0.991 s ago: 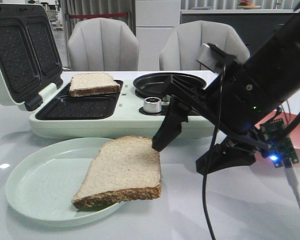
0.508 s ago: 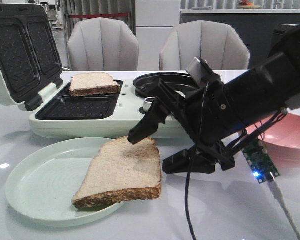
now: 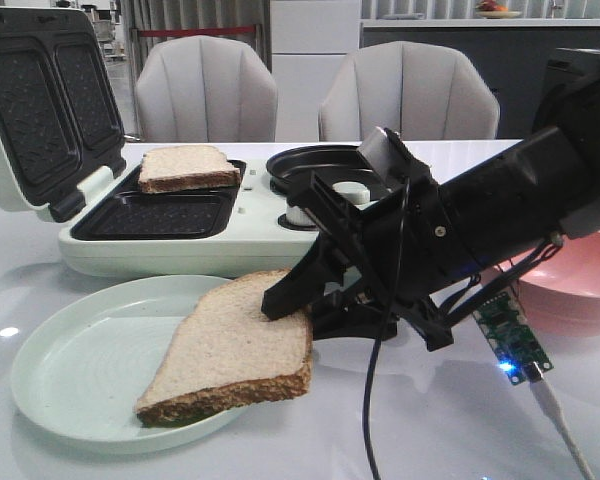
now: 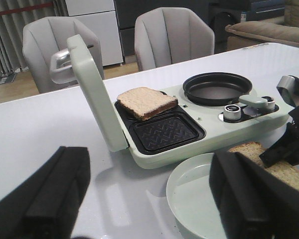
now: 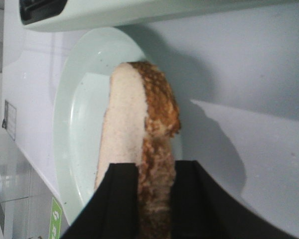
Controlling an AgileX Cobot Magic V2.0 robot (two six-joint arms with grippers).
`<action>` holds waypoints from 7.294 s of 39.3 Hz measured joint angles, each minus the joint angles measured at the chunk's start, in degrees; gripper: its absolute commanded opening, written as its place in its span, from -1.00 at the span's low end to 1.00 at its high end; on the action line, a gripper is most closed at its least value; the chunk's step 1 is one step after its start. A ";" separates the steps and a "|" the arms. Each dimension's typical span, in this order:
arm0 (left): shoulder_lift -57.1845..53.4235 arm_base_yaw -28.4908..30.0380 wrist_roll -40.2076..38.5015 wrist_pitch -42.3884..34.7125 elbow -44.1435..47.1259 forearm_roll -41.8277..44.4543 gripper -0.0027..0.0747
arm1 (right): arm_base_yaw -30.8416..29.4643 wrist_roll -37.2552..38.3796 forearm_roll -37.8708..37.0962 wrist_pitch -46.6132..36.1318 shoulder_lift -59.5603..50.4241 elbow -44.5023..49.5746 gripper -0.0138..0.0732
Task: Make breakfast with bread and shrimp
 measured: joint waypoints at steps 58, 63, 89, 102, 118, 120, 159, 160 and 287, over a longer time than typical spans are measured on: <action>0.00 0.00 0.00 0.00 0.00 0.00 0.50 | 6.58 1.72 -0.74 -10.74 14.15 -42.64 -0.18; 0.00 0.00 0.00 0.00 0.00 0.00 0.50 | 6.48 1.77 -0.58 -12.54 15.47 -43.09 -0.10; 0.00 0.00 0.00 0.00 0.00 0.00 0.50 | 6.48 3.38 -10.55 -19.82 14.31 -43.21 0.56; 0.00 0.00 0.00 0.00 0.00 0.00 0.50 | 6.48 7.29 -23.06 -22.01 9.32 -43.21 0.56; 0.00 0.00 0.00 0.00 0.00 0.00 0.50 | 6.48 38.98 -68.04 -8.22 -4.89 -43.21 0.56; 0.00 0.00 0.00 0.00 0.00 0.00 0.50 | 6.20 43.41 -74.07 -6.32 -6.71 -43.21 0.56; 0.00 0.00 0.00 0.00 0.00 0.00 0.50 | -3.79 73.65 -105.72 -14.21 -53.17 -2.13 0.56; 0.00 0.00 0.00 0.00 0.00 0.00 0.50 | -3.79 73.65 -105.72 -14.71 -55.20 -0.77 0.56; 93.13 41.15 31.36 13.78 -54.34 -68.30 0.03 | -3.79 73.90 -103.23 -23.29 -103.01 35.48 0.56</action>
